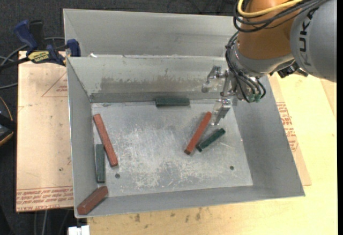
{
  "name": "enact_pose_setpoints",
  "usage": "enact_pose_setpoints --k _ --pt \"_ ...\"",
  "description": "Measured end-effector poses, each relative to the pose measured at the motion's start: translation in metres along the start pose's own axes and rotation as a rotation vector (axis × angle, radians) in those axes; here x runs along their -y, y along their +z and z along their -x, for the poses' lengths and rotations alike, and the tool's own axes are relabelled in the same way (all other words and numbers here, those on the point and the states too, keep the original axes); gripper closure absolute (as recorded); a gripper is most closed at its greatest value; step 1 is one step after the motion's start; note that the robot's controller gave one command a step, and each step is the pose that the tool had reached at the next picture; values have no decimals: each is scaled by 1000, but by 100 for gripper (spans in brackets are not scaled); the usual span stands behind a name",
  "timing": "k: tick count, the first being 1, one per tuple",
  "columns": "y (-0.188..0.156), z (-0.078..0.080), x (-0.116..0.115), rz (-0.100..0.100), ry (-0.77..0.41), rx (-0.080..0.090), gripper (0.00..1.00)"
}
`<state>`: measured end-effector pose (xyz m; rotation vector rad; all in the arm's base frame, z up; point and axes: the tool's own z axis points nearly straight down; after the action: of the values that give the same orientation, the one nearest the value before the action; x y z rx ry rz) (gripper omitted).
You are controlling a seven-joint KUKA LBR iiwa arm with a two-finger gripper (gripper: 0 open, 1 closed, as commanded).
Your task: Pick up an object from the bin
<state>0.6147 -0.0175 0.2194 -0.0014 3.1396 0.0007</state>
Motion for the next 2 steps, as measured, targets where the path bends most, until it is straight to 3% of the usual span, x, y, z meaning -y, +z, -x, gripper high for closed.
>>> enact_pose_setpoints --k 1,2 --pt "0 0 0 0 0 0 0" --pt "41 -33 17 1 -48 7 0"
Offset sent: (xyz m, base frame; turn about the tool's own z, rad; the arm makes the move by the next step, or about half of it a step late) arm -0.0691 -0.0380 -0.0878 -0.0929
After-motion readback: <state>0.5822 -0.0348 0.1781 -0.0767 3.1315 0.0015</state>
